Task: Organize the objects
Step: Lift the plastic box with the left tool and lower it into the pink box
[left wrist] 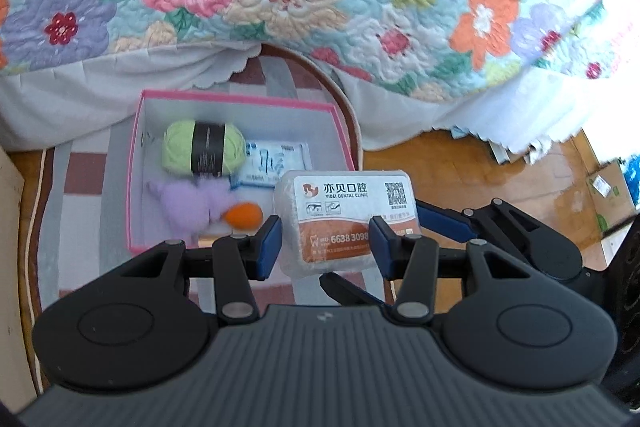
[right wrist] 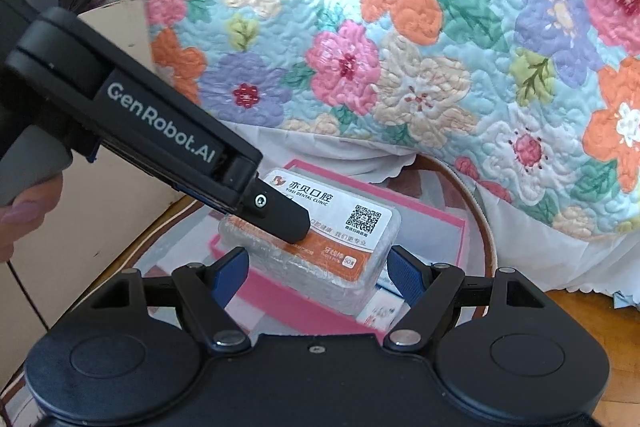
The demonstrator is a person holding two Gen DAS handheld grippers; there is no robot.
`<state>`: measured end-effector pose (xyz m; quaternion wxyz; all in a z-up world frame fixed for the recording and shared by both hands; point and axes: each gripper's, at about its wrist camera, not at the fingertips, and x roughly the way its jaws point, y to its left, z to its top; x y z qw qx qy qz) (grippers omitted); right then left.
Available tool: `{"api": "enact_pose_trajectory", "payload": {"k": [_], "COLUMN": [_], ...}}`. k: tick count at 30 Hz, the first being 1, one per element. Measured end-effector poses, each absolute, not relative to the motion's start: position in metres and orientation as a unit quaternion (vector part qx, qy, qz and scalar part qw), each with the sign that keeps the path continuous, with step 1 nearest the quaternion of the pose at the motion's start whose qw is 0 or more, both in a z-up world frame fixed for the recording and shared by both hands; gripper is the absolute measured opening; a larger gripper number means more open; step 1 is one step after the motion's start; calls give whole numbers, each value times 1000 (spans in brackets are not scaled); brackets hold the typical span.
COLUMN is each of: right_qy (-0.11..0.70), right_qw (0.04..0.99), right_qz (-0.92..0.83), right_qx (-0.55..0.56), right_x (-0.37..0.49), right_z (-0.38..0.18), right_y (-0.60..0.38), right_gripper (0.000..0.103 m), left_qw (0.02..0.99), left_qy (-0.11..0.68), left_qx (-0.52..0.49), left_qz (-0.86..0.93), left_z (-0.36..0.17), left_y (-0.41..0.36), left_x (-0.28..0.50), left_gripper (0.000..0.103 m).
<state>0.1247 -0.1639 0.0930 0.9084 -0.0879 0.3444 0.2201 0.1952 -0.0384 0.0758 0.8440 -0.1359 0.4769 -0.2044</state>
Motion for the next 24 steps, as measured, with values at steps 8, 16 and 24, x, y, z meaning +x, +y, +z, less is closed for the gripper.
{"api": "enact_pose_trajectory", "payload": {"k": [8,16,24], "right_qy": [381,426,453], "right_qw": [896,880,869], "right_qz": [207,186,181], "right_qx": [-94,-101,-84], "right_x": [197,249,293], "right_z": [59,-1,-47], "right_y": [-174,-177,-171], "right_gripper": [78,77,76], "left_qw": [828,820,816], "left_qy": [500,518,520], "left_qx": [-170,-167,-183], "left_qz": [-189,-177,-173], "left_z": [27,-36,-89], "left_y": [-49,-68,-55], "left_x": [267,313,350], "left_gripper": [46,46,44]}}
